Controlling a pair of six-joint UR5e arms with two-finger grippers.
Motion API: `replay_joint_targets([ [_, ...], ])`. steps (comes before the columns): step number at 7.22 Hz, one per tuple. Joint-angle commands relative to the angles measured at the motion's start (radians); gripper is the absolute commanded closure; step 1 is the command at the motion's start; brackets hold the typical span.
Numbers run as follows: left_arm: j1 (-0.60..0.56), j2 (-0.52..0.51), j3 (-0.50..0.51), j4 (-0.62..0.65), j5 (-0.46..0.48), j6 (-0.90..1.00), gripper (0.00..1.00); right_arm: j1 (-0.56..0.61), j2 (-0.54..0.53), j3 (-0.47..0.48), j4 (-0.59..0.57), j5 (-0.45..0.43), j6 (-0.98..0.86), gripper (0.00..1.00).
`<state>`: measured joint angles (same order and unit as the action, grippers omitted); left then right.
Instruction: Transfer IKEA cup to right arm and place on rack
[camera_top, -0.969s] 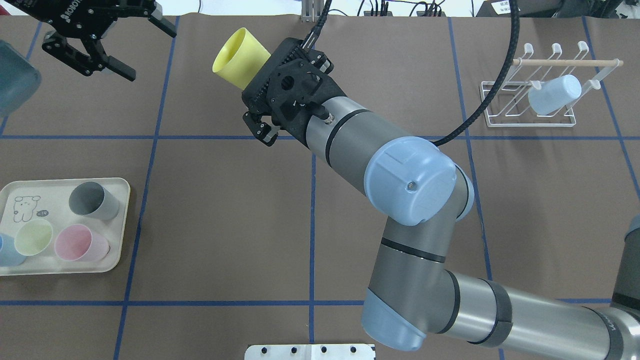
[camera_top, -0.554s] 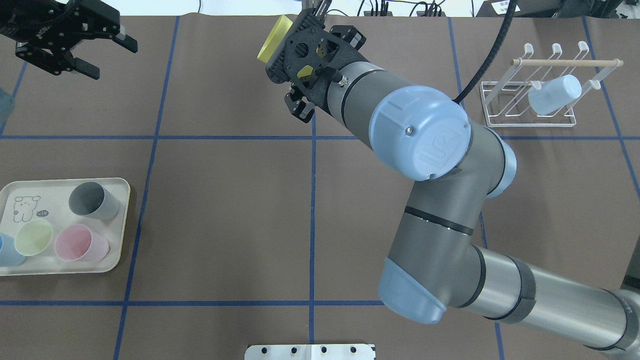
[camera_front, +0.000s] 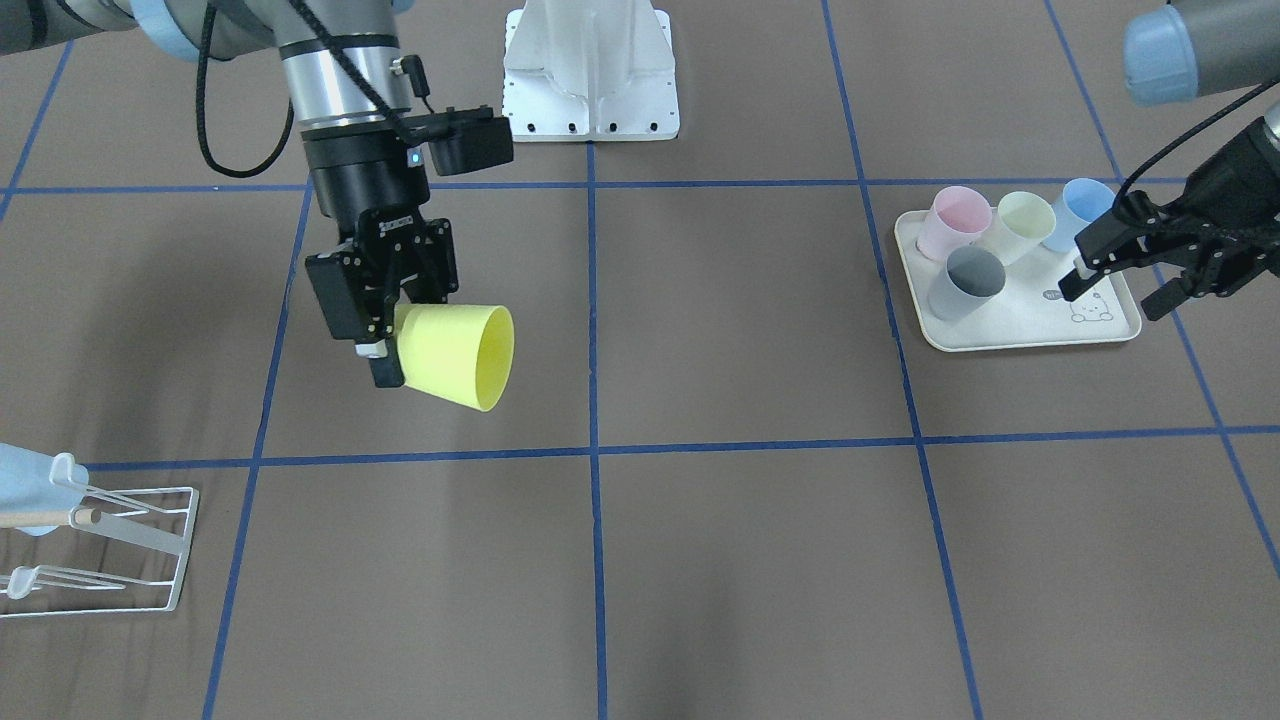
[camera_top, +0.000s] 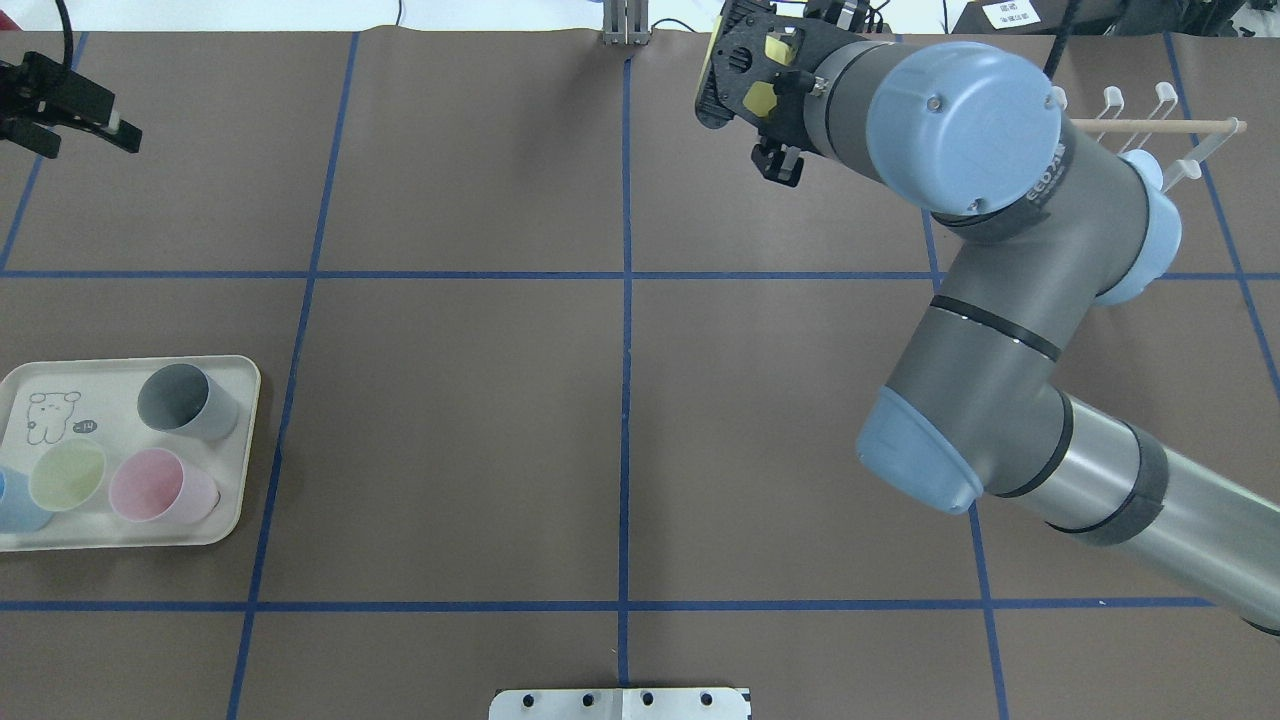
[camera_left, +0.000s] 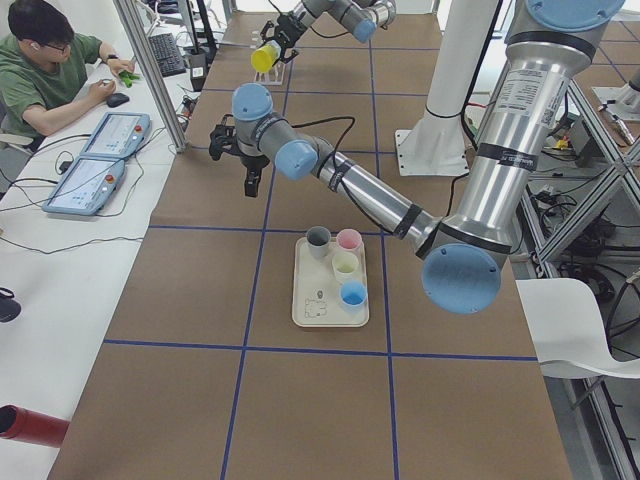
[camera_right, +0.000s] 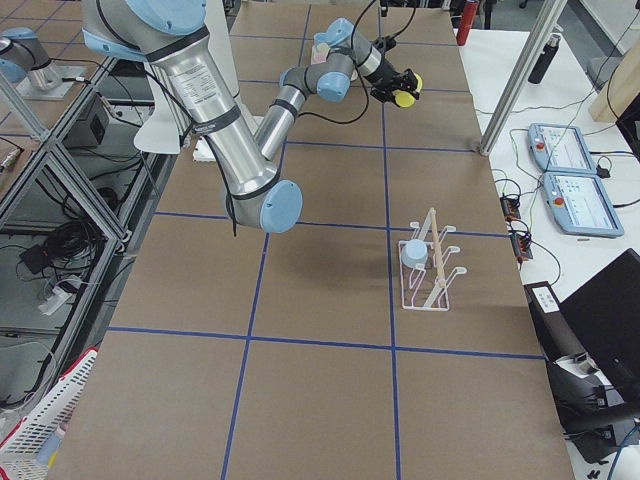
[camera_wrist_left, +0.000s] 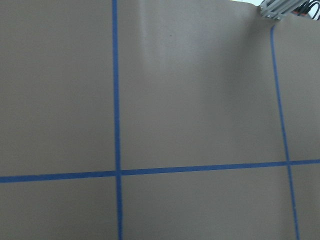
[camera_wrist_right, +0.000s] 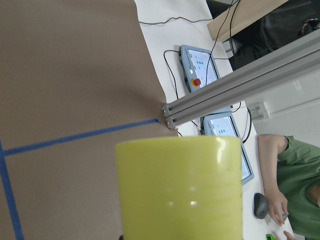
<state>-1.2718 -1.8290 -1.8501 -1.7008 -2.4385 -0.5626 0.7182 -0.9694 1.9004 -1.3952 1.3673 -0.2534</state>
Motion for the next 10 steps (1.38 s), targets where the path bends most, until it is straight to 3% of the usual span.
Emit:
replay_joint_targets([
  [1,-0.037,0.045,0.024,0.035,-0.010,0.150,0.00,0.091,-0.069,-0.006,-0.008,-0.001,-0.279,0.76],
  [5,-0.098,0.088,0.058,0.036,-0.010,0.358,0.00,0.254,-0.106,-0.038,-0.120,-0.014,-0.869,0.78],
  [7,-0.101,0.100,0.058,0.036,-0.010,0.359,0.00,0.293,-0.121,-0.108,-0.119,-0.115,-1.143,0.78],
  [8,-0.101,0.103,0.057,0.035,-0.011,0.359,0.00,0.303,-0.124,-0.148,-0.117,-0.169,-1.238,0.78],
  [10,-0.101,0.105,0.057,0.035,-0.011,0.357,0.00,0.339,-0.140,-0.216,-0.102,-0.183,-1.346,0.76],
])
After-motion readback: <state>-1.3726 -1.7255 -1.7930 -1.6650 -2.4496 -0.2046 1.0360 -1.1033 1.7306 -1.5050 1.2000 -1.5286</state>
